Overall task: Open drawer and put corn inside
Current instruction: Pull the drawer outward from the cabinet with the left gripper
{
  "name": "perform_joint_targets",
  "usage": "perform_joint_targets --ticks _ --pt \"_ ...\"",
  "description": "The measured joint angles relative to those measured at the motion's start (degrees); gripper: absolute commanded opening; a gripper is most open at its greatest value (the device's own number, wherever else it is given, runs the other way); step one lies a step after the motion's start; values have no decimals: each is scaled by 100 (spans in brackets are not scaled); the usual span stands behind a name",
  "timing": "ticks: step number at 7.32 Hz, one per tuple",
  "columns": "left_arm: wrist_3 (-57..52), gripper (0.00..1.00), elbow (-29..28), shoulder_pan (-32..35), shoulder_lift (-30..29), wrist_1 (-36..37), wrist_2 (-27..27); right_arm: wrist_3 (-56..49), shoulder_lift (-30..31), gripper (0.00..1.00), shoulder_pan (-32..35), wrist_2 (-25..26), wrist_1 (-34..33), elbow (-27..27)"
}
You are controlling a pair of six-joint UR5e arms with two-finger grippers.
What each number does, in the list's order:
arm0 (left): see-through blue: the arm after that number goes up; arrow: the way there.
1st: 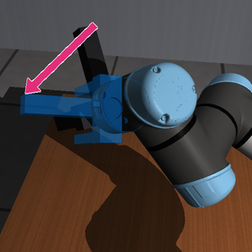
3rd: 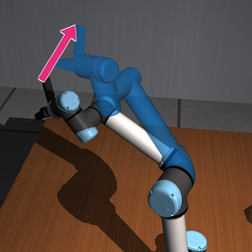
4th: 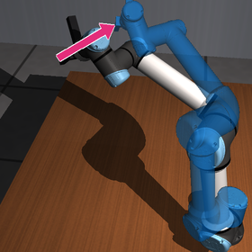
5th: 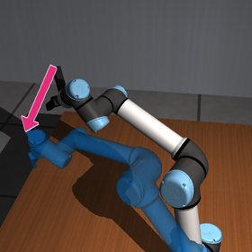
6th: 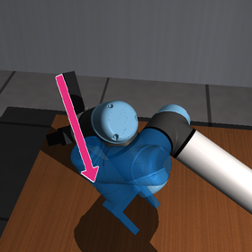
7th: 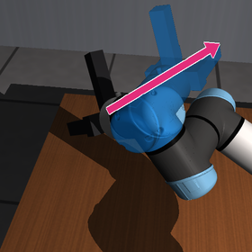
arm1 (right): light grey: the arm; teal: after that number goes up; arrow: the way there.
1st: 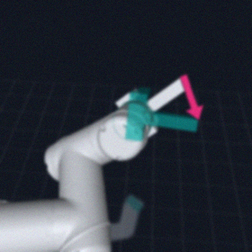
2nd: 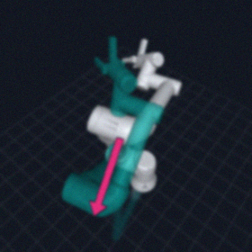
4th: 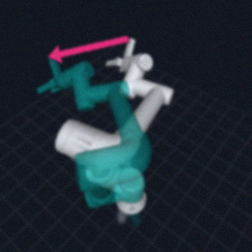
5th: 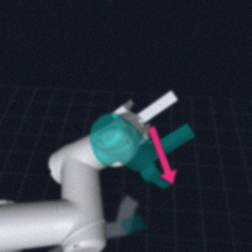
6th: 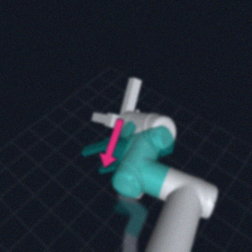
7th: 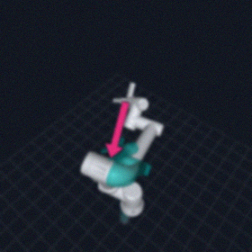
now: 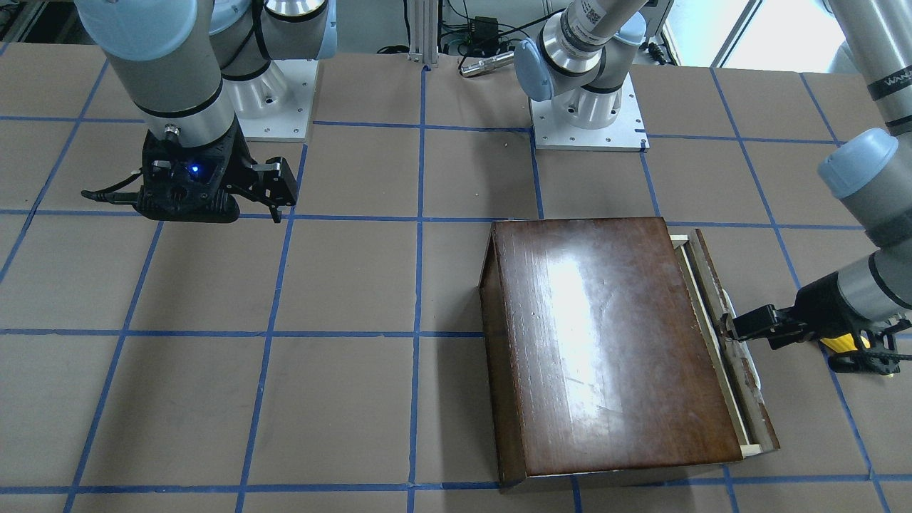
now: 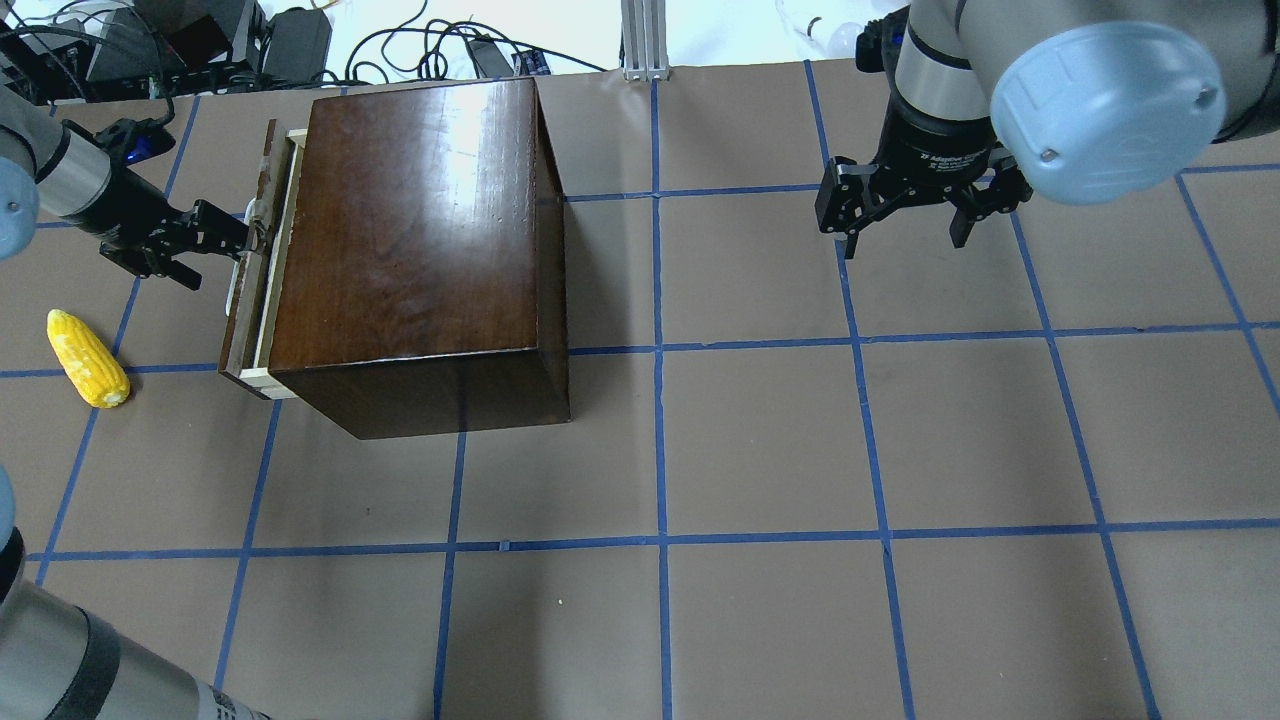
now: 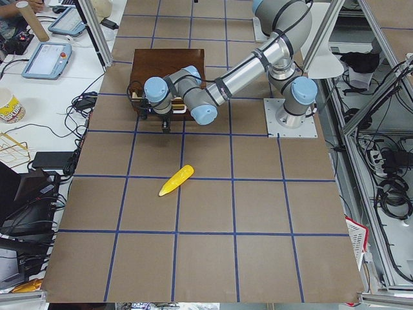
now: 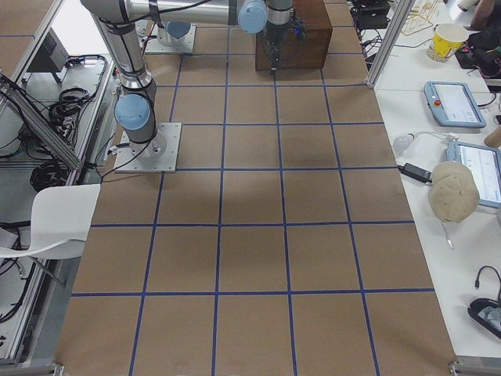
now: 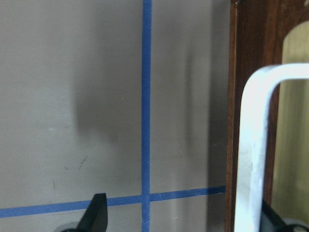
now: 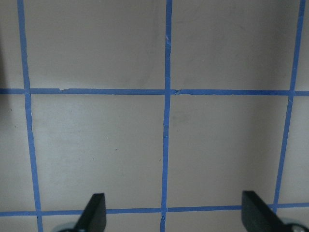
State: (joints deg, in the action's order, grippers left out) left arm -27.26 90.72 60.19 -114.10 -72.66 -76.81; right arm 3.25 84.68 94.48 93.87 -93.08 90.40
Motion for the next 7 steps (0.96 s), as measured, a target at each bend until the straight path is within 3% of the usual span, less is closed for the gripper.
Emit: perform_joint_targets --ticks 7 --pt "-91 100 -3 -340 -13 3 13 0 3 100 0 0 -3 2"
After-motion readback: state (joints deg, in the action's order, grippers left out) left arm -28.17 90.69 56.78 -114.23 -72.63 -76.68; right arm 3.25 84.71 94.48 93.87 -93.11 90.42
